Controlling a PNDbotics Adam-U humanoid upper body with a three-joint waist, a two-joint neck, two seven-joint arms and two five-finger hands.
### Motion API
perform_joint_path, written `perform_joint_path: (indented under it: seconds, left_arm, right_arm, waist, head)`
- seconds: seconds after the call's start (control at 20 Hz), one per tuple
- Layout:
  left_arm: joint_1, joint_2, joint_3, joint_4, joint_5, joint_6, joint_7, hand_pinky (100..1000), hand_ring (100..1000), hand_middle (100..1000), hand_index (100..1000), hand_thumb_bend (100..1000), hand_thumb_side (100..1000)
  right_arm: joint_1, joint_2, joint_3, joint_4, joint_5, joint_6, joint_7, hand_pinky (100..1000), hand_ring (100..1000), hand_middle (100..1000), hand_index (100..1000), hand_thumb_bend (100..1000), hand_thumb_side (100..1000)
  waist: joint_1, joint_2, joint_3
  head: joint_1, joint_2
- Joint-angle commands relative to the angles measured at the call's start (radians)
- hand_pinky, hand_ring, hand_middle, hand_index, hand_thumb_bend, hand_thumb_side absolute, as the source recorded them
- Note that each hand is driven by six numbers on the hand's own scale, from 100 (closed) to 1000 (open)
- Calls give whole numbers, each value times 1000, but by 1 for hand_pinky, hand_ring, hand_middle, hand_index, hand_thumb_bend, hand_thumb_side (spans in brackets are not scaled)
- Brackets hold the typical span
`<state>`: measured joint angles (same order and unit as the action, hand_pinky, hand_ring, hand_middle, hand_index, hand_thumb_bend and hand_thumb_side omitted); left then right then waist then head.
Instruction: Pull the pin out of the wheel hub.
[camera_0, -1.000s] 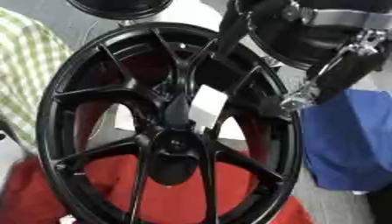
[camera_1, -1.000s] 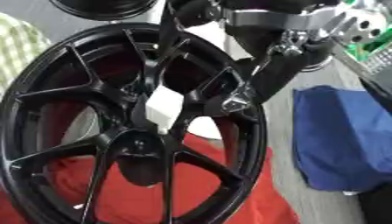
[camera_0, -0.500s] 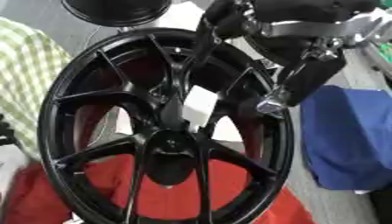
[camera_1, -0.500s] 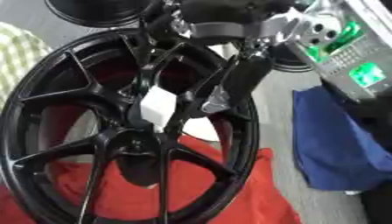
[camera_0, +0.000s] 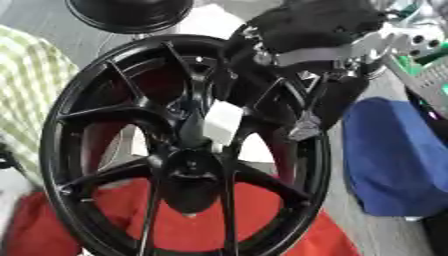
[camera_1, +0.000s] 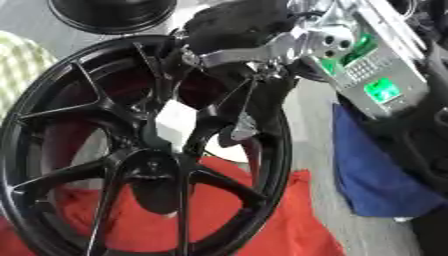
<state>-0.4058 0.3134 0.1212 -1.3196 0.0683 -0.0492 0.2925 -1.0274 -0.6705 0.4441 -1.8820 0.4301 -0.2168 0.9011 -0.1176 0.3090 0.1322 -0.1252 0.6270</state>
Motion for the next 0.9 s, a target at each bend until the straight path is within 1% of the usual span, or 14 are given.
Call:
perform_joint_path:
  seconds: [0.05,0.3,0.55,0.9]
  left_arm:
    - [-12,21,7,-9,4,-1,2,565,582,533,674,100,897]
    - [-14,17,5,-8,5,-1,0,566,582,534,674,100,898]
    - [-22,9,3,-9,7,-1,-3,567,583,534,674,100,898]
    - [-36,2,-3,-14,10,-2,-8,567,583,534,674,100,900]
  right_arm:
    - [-8,-2,-10,4,5,-5,6,904,808,754,783,571,151]
    - [-8,20,-21,-4,-5,3,6,899,807,753,788,574,149]
    - [-7,34,-41,-13,-4,15,6,900,804,750,786,568,135]
    - [5,51,-46,9,21,16,4,896,798,741,780,558,114]
  waist:
    - [10,-30,2]
    - [12,-31,5]
    - [14,-29,14]
    - [11,-13,34]
  head:
    - [-2,-11]
    - [-10,-17]
    - [-24,-14]
    - [-42,-5]
